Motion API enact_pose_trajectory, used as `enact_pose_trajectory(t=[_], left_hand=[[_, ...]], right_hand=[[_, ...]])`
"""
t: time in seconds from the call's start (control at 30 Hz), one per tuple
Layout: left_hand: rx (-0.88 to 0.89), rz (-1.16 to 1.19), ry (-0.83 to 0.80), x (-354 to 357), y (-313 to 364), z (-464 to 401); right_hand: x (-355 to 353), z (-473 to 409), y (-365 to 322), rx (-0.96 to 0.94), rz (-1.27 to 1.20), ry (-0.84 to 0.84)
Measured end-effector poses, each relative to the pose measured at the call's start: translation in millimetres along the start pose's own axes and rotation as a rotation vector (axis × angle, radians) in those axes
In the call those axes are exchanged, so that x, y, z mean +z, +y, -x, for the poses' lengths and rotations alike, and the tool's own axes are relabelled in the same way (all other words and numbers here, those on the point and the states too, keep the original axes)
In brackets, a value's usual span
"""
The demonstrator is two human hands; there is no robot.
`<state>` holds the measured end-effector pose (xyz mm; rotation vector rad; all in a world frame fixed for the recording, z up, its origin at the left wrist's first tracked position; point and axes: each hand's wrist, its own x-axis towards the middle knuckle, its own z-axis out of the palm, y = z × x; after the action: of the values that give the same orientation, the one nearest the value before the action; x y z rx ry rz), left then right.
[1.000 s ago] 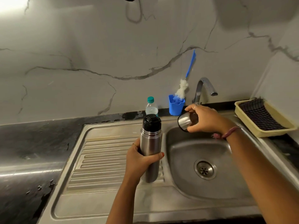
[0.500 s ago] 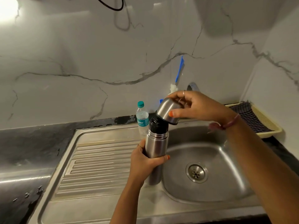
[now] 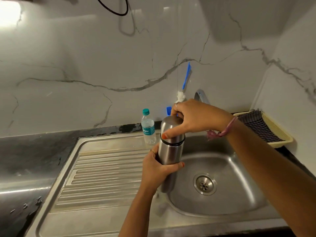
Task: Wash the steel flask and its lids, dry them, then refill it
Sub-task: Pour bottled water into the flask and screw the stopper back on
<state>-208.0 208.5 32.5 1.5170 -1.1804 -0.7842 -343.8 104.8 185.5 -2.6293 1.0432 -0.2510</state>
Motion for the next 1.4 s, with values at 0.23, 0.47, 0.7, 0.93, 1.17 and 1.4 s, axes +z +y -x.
enact_pose_trajectory(t=[0.23,0.47,0.7,0.93,1.17,1.4], left_hand=[[0.006,-0.016,-0.006,1.5,-2.7,-0.3],[0.01,-0.036,-0.008,4.6,-4.2,1.2],[-0.004,-0.03,-0.01,3.2,-6.7,-0.9],[0.003,-0.068,-0.017,-0.3,-10.1,-4.2],[-0.009,-0.038,-0.014,-3.1,-12.2,-2.7],[-0.064,0.028,0.007,-11.2,-14.5,-4.2]], right_hand=[[-22.7,9.7,10.4,-0.099,-0.239,-0.33],[-13.7,5.0,4.9,-0.036,-0.131,-0.153],[-13.9,4.5,1.6,0.031,-0.077,-0.282],[-17.7,-2.6,-0.7,-0.051,-0.002,-0.224],[-32.7,2.2,1.0,-0.088,-0.14,-0.441],[-16.8,-3.8,14.6,-0.034,0.016,-0.179]])
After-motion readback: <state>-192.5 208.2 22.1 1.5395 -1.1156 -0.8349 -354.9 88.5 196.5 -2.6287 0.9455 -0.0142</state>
